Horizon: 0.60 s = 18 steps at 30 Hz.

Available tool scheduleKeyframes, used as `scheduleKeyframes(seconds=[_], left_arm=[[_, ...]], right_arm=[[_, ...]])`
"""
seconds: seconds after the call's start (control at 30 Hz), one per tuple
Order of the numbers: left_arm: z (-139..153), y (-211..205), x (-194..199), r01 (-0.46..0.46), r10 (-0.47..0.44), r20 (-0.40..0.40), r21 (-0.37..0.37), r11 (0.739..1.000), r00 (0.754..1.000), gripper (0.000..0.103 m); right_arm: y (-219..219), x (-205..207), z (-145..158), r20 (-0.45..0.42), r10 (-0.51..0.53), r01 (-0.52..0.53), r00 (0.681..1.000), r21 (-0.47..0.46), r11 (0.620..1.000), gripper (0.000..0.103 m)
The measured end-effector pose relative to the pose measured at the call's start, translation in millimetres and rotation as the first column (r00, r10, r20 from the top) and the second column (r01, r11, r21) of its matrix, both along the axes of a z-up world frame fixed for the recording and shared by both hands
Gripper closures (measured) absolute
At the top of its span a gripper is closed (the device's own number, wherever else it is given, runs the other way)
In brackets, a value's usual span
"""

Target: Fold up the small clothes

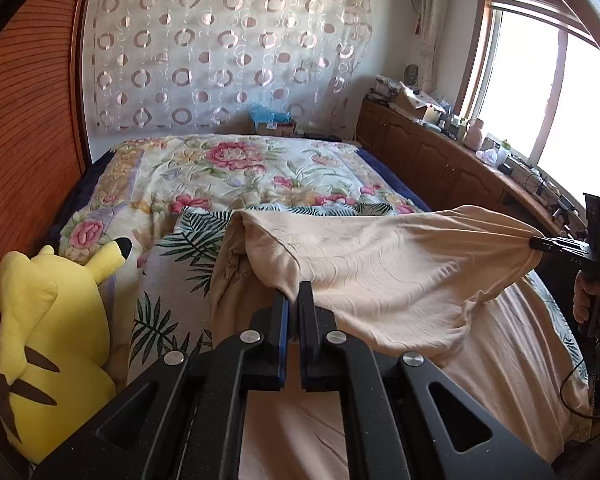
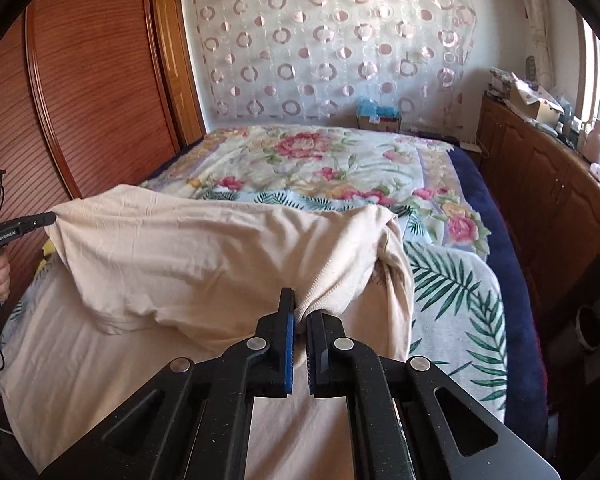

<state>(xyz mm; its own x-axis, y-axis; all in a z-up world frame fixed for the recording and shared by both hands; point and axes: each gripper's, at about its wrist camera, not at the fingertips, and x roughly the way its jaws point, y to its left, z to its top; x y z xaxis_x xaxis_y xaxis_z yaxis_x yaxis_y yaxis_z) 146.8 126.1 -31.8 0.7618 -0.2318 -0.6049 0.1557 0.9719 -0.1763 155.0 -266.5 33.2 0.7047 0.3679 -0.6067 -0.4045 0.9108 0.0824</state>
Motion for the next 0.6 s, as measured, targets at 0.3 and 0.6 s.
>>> scheduleKeyframes(seconds=[0.3,0.6], left_arm=[[31.1,-1.5,-53.9,-0.007,0.006,0.078,0.015,1.000,0.997,0.098],[37.5,-3.0,-127.8,-0.020,0.018,0.080,0.024,1.000,0.997,0.098]], right_arm=[[-18.8,-70.4,12.7,0.059,0.011,-0.012,0.998,0.024,1.000,0.099],[-36.7,-139.8,18.5,0.071,0.035,-0.036,0.997,0.016,0.999,0.099]])
